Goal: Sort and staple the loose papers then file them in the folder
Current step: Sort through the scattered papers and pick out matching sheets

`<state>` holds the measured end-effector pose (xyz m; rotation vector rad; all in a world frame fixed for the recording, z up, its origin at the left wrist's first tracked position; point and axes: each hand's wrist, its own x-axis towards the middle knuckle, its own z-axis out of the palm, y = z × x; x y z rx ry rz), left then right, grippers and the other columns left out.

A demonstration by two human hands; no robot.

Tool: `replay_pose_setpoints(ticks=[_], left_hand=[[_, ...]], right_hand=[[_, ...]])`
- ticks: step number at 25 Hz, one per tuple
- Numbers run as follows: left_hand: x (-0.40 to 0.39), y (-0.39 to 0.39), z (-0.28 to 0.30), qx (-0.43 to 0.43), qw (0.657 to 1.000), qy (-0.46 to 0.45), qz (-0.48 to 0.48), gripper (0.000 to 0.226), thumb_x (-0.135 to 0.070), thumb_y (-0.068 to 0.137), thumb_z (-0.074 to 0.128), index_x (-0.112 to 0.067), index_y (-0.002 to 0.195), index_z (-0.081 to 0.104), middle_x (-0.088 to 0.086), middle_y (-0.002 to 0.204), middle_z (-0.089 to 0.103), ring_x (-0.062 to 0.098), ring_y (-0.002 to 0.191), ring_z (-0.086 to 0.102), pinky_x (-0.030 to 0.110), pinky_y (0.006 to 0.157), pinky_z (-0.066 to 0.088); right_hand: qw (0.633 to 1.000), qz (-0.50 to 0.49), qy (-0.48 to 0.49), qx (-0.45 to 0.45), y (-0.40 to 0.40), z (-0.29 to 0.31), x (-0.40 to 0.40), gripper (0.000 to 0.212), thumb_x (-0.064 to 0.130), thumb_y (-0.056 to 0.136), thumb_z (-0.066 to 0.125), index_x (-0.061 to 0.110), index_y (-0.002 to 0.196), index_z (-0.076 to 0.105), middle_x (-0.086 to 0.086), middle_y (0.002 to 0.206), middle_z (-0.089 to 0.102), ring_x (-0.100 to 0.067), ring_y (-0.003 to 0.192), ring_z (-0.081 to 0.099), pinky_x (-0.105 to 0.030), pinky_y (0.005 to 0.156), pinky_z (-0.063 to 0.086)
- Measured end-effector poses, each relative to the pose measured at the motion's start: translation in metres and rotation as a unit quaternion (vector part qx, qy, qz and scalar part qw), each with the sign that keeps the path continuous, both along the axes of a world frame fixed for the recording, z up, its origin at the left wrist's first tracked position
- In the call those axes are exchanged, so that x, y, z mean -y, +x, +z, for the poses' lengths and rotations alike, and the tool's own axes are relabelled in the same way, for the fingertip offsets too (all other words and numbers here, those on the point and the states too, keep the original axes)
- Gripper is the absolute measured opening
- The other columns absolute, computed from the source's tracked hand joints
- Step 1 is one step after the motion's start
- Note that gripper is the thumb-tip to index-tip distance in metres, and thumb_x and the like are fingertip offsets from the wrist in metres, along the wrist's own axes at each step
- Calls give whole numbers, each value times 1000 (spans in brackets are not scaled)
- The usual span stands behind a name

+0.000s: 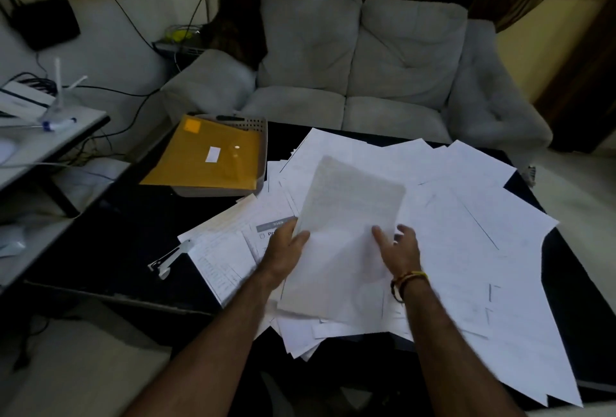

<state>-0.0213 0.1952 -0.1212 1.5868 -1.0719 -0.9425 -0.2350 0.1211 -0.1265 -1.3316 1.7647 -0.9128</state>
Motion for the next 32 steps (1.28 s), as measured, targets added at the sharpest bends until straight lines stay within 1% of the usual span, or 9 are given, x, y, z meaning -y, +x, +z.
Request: replay_pose_setpoints(ticks=[3, 6, 10, 15, 17, 21, 26, 29, 32], left_hand=[[16, 1, 48, 17, 992, -120, 16, 29, -26, 97, 52, -14, 123, 58, -1, 115, 67, 14, 105, 64, 32, 88, 55], [16, -11, 75, 68, 974, -192, 98, 34, -31, 92, 63, -16, 121, 56, -14, 109, 63, -3, 96, 61, 10, 76, 52], [0, -20, 41, 91, 971, -154, 158, 38, -29, 92, 62, -11, 125, 56, -8, 112, 60, 5, 98, 57, 11, 77, 43], [14, 12, 51, 120, 923, -180, 320, 32, -23, 96, 57, 2, 115, 64, 16, 111, 69, 21, 100, 64, 14, 76, 41], [19, 32, 59, 97, 900, -188, 380, 30, -23, 97, 55, -1, 116, 63, 15, 112, 68, 25, 101, 64, 14, 76, 39], [16, 63, 51, 85, 870, -208, 439, 32, -27, 99, 49, -7, 122, 61, 11, 112, 69, 27, 101, 65, 15, 75, 41], [8, 80, 35, 87, 872, -210, 434, 30, -23, 97, 54, -5, 121, 62, 11, 114, 68, 20, 101, 64, 8, 77, 40], [6, 84, 22, 78, 875, -186, 440, 33, -27, 97, 54, -8, 123, 61, 8, 115, 69, 22, 102, 65, 22, 80, 49], [7, 84, 18, 66, 874, -175, 448, 34, -26, 97, 54, -8, 125, 60, 8, 114, 69, 21, 101, 65, 22, 79, 50]], right_hand=[[968, -28, -236, 85, 18, 56, 0, 22, 25, 87, 69, 5, 92, 62, -6, 87, 68, -18, 77, 62, -34, 71, 55], [912, -92, -395, 53, 47, 80, -26, 19, 16, 91, 65, 0, 90, 56, 1, 81, 58, -7, 69, 51, -6, 61, 41], [962, -1, -267, 65, 67, 19, -48, 19, 21, 95, 60, 5, 98, 50, -9, 91, 64, -27, 75, 63, -7, 57, 42], [966, -19, -253, -39, 77, 11, -37, 46, 26, 84, 70, 9, 124, 51, -6, 116, 60, -20, 108, 57, -32, 92, 47], [969, 77, -207, -115, 100, 5, -46, 54, 29, 80, 71, 7, 125, 52, -10, 120, 57, -27, 112, 53, -40, 95, 45], [919, 284, -72, -264, 158, -24, -76, 61, 40, 81, 63, 5, 128, 46, -14, 126, 49, -33, 117, 46, -41, 96, 41], [857, 314, -49, -405, 197, -41, -76, 57, 43, 76, 57, 1, 114, 49, -19, 113, 54, -37, 107, 52, -46, 90, 44], [852, 298, -32, -429, 204, -49, -73, 52, 36, 77, 57, 2, 115, 49, -25, 118, 57, -40, 109, 56, -45, 86, 49], [857, 314, -8, -407, 201, -48, -68, 46, 26, 81, 57, 1, 119, 49, -28, 123, 55, -42, 118, 51, -47, 98, 45]])
